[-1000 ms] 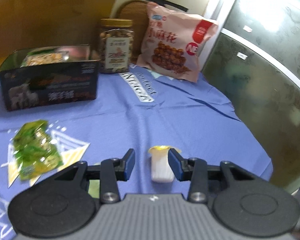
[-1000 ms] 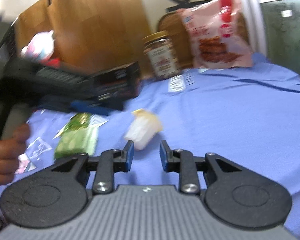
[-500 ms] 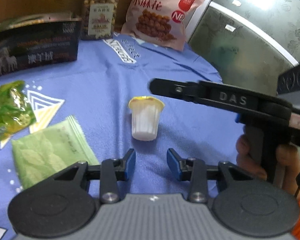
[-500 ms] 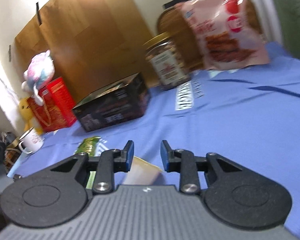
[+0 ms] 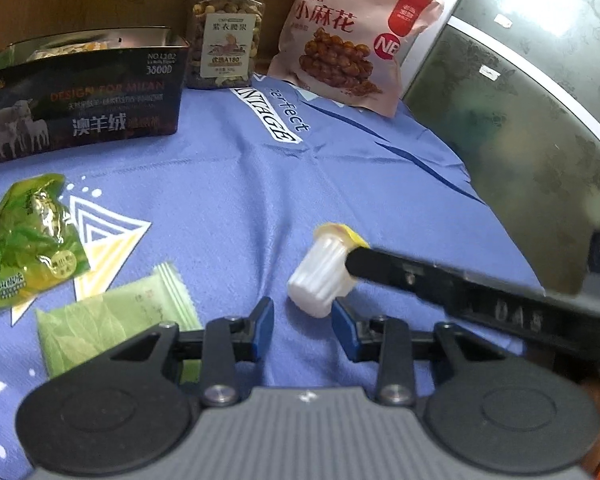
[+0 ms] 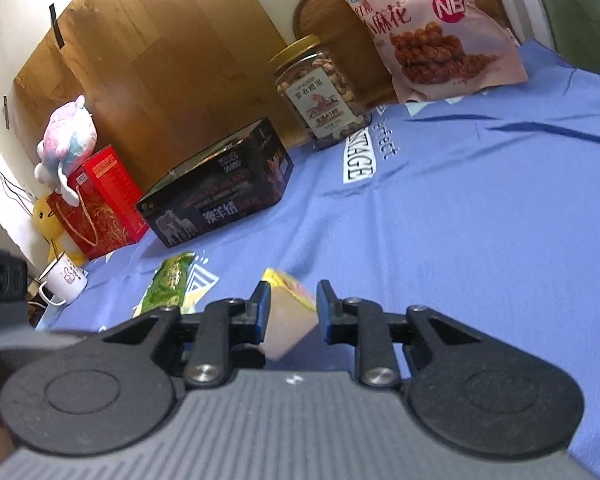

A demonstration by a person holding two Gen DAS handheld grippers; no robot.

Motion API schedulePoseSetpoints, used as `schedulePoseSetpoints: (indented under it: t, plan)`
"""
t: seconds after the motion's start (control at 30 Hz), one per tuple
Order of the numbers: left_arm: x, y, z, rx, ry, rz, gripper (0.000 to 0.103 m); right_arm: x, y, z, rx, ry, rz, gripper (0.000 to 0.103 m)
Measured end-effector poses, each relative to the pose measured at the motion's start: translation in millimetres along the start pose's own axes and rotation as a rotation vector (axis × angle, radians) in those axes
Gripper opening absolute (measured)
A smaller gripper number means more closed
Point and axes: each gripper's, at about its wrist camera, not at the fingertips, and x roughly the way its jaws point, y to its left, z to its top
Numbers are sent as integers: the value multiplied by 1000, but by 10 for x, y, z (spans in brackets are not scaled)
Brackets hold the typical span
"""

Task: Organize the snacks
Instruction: 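Grasp the white jelly cup with the right tool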

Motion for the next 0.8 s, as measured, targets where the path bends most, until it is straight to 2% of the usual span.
schedulePoseSetpoints:
  t: [0.23, 0.4, 0.8]
  plan:
    - [-61, -33, 14, 16, -15, 22, 32, -63, 57, -43, -16, -13, 19, 27]
    - [-102, -51, -26, 25, -11, 23, 32, -169, 63, -33, -18, -58, 15, 27]
    - [-164, -27, -35, 8, -15, 33, 32, -213, -91, -65, 54, -75, 8, 27]
